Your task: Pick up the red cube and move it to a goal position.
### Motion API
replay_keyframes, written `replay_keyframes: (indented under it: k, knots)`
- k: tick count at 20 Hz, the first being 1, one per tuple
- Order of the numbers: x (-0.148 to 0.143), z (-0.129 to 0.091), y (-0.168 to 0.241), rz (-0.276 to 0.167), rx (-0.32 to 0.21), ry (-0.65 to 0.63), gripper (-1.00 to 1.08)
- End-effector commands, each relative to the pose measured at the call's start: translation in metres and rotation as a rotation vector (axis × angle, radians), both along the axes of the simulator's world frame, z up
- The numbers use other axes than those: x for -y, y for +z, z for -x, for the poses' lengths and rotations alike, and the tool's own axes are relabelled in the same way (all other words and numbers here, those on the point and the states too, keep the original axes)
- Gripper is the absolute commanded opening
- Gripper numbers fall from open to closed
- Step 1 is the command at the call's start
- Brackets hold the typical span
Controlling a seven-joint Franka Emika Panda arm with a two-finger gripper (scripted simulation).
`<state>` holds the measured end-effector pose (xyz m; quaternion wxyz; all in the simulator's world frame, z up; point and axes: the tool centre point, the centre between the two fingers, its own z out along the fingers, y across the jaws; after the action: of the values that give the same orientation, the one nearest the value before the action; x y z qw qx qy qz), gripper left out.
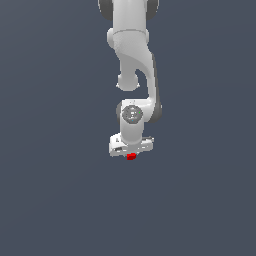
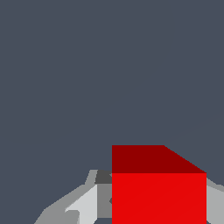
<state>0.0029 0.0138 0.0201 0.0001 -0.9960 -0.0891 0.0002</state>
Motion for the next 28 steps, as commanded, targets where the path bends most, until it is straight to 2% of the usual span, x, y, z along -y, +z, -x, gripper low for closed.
replay_keyframes:
  k: [1, 8, 14, 20, 28]
  knots:
    - [0.0, 0.0, 0.0, 0.0, 0.0, 0.001, -1.0]
    - [0.002, 0.001, 0.009, 0.0, 0.0, 0.0, -1.0]
    - [0.007, 0.005, 0.037, 0.0, 0.0, 0.0, -1.0]
    - [0.017, 0.01, 0.087, 0.0, 0.0, 0.0, -1.0]
    - [0.035, 0.02, 0.179, 0.0, 0.0, 0.001, -1.0]
